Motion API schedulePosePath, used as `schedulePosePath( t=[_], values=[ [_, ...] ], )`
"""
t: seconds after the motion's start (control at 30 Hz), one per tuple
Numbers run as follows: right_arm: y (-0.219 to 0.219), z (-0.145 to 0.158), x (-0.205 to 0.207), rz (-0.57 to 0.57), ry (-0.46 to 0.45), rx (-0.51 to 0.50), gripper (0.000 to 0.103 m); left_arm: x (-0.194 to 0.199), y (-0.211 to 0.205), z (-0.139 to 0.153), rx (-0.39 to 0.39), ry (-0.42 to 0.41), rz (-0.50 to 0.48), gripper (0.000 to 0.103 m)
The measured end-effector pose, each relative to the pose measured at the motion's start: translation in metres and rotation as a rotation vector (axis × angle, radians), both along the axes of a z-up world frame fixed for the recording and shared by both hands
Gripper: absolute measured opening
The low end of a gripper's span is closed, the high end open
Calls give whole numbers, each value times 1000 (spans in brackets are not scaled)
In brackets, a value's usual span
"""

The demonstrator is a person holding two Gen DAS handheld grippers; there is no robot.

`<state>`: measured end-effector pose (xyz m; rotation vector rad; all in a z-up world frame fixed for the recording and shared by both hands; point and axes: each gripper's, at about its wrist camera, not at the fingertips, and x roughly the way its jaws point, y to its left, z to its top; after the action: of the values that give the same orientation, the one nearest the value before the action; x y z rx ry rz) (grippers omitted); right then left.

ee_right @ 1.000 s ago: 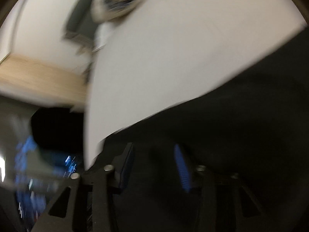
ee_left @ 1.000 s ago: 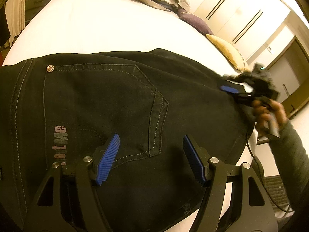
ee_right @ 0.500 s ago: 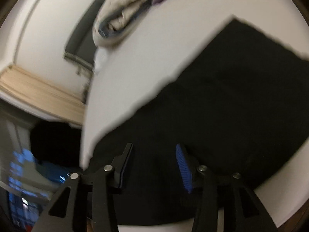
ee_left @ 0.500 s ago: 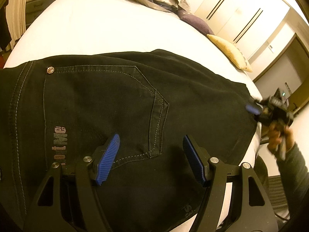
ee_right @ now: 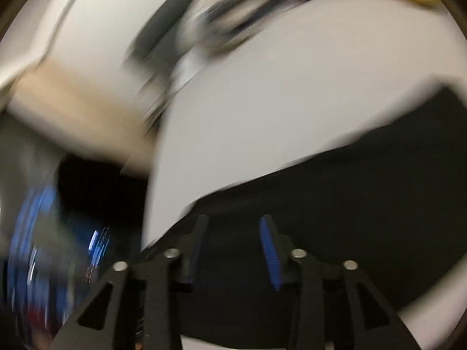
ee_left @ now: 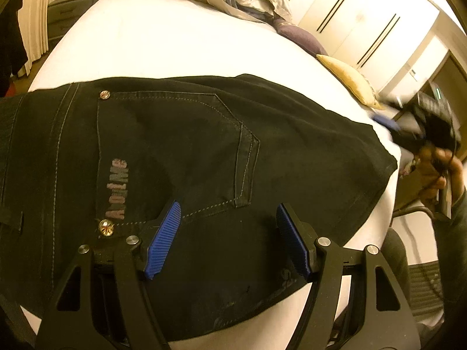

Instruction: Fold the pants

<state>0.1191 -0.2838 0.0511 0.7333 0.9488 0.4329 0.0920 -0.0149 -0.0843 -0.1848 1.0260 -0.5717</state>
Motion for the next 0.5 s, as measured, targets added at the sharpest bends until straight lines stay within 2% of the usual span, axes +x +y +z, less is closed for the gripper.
schedulePosePath(
  t=[0.1,0.17,0.2,0.23,0.3,0.33,0.37,0.4,0.47,0.5],
  values=[
    [94,-35,42,193,66,26,45,-1,13,-3,-61,31,24,67],
    [125,-58,66,240,129,28,45,-3,21,-6,-99,48,22,67],
    [135,-64,97,243,157,9,45,-4,24,-7,-107,50,19,67],
    [132,-81,110,205,186,-41,36,-5,26,-8,-113,53,19,67],
    [99,-107,124,88,237,34,0,-5,30,-9,-126,59,21,66],
    [77,-112,123,5,227,89,0,-5,31,-9,-131,58,17,66],
    [47,-110,115,-131,218,101,0,-4,30,-10,-130,55,14,66],
    [13,-100,95,-285,204,26,0,-3,28,-9,-126,50,11,66],
    [-14,-84,68,-364,192,-39,5,-3,25,-8,-114,44,10,66],
    [-21,-73,49,-345,178,-22,14,-4,24,-8,-107,41,11,66]
  ],
)
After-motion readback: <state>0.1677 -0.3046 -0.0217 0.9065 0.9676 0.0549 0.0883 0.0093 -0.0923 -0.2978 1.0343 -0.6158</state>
